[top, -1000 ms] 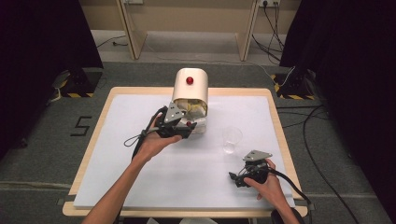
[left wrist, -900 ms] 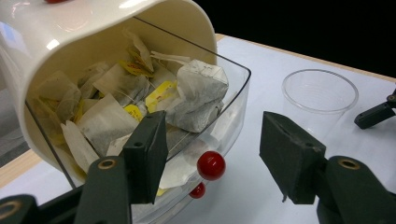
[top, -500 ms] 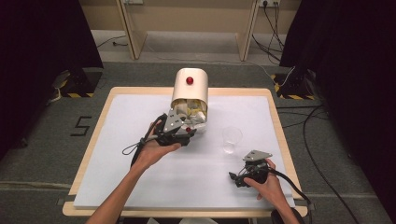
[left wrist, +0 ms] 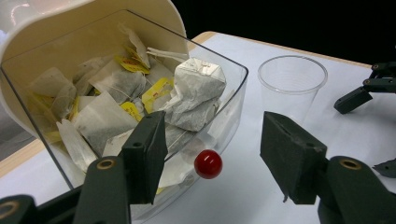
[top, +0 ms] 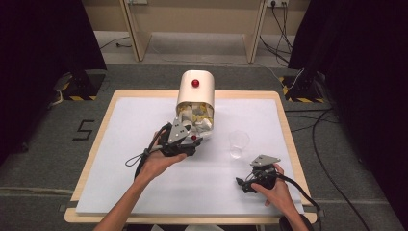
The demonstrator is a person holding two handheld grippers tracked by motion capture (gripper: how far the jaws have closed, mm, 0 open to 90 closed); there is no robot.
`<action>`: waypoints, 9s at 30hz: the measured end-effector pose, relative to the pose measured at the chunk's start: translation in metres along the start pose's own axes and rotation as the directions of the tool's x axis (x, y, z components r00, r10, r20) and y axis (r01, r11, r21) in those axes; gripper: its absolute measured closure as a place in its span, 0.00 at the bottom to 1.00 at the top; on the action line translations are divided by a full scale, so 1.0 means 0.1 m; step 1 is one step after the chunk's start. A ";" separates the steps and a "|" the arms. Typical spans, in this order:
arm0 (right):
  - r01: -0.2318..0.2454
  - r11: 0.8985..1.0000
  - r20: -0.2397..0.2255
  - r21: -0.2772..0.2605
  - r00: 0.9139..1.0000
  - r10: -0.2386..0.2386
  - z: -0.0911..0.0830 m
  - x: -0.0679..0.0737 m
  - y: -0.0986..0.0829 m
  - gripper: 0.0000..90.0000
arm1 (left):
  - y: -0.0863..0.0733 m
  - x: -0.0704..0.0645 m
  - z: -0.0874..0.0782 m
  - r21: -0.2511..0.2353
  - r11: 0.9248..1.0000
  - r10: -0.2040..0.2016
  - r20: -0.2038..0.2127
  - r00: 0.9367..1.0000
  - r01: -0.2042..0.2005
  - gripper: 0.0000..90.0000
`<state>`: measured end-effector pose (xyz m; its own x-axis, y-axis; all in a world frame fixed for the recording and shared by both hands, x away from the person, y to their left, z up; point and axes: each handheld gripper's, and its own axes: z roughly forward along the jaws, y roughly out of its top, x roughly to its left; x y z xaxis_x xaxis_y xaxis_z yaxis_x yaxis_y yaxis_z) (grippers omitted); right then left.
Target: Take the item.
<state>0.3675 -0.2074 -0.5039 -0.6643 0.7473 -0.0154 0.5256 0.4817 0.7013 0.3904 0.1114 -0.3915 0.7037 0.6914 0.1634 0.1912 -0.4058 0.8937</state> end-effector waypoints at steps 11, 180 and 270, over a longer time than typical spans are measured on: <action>0.000 1.000 0.000 0.000 1.000 0.000 0.00 0.00 0.00 0.01 | -0.05 -0.05 -0.06 0.006 1.000 -0.008 0.027 1.000 0.008 0.44; -0.002 1.000 -0.001 0.001 1.000 0.002 0.00 0.00 0.00 0.01 | 0.64 -0.54 0.90 0.029 0.999 -0.031 0.195 0.980 0.026 0.97; 0.004 1.000 0.002 -0.002 1.000 -0.004 0.00 0.00 0.00 0.01 | 0.16 -0.24 -0.22 -0.015 0.987 -0.153 0.234 0.960 0.161 0.17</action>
<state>0.3676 -0.2075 -0.5039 -0.6653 0.7463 -0.0192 0.5222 0.4836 0.7025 0.3619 0.1018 -0.3723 0.8066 0.5860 -0.0774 0.2913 -0.2801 0.9147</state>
